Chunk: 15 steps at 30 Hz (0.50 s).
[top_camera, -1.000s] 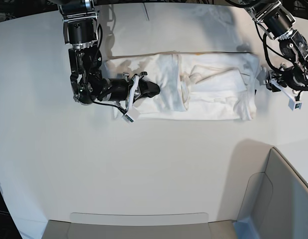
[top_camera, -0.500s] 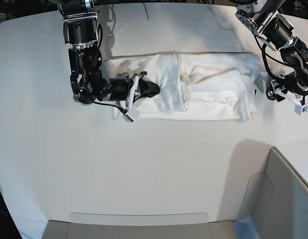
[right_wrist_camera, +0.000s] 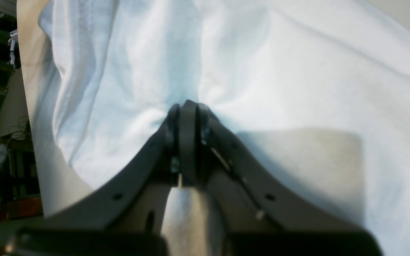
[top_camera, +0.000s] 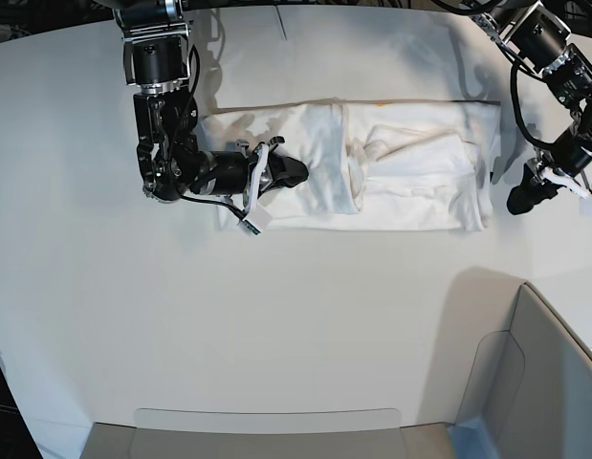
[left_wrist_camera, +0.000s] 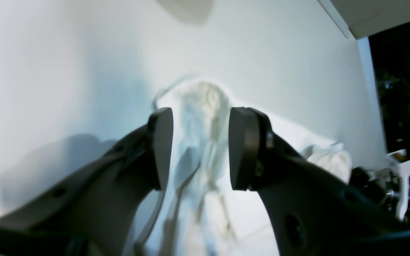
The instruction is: Layout the t-shirt on the table in an organized manner, then fold the t-shirt properly
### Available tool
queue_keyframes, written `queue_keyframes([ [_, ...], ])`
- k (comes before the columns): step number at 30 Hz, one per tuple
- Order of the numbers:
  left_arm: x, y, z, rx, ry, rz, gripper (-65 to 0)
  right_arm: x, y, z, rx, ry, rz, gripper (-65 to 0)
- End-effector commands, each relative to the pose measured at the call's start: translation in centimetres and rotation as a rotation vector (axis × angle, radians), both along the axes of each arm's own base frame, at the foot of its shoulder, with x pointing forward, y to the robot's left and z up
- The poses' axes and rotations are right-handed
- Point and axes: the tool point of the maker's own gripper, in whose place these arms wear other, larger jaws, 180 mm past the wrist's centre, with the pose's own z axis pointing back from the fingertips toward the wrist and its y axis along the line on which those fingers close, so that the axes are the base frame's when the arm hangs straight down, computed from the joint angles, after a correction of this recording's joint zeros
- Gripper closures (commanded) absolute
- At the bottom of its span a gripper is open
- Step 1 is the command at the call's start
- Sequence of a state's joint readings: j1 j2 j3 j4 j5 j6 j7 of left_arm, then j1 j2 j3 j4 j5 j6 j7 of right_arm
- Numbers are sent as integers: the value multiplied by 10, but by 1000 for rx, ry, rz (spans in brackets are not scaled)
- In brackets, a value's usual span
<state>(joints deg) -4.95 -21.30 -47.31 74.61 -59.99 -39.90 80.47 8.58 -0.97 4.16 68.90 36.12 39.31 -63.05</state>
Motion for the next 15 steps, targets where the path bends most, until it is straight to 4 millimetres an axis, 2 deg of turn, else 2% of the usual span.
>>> queue_keyframes([
  [1,3,0,8,23,-16,-26,-249,-9,-19,-19,-145,21,56,0],
  [3,-4,-17,-7,24,37,-88,-249,-9,-20,-20,-147,21,56,0],
  [6,-11,-29,-18,26,77,-135,-249,-9,-20,-20,-147,21,56,0],
  [12,-19,-25,-22,40,102,-141,-253,-11,-20,-21,-147,27,56,0],
  [15,-19,-24,-21,40,101,-138,-277,-14,-20,-23,-147,33,56,0],
])
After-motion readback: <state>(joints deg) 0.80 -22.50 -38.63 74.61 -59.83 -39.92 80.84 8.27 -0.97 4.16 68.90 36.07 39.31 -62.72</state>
